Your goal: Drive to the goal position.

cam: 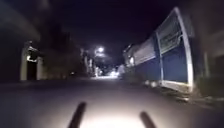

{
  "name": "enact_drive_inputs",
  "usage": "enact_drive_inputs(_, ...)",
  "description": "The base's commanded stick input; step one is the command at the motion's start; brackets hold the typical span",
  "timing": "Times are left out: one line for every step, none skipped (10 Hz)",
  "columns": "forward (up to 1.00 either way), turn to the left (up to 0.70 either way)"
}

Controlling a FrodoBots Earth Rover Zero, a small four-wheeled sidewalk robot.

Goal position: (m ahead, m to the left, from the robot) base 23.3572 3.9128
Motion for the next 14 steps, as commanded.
enact_drive_inputs(1.0, 0.02)
enact_drive_inputs(1.0, -0.15)
enact_drive_inputs(1.0, -0.38)
enact_drive_inputs(1.0, -0.38)
enact_drive_inputs(1.0, -0.38)
enact_drive_inputs(1.0, -0.03)
enact_drive_inputs(1.0, 0.02)
enact_drive_inputs(1.0, 0.02)
enact_drive_inputs(1.0, 0.02)
enact_drive_inputs(1.0, 0.02)
enact_drive_inputs(1.0, 0.01)
enact_drive_inputs(1.0, -0.37)
enact_drive_inputs(1.0, 0.02)
enact_drive_inputs(1.0, 0.02)
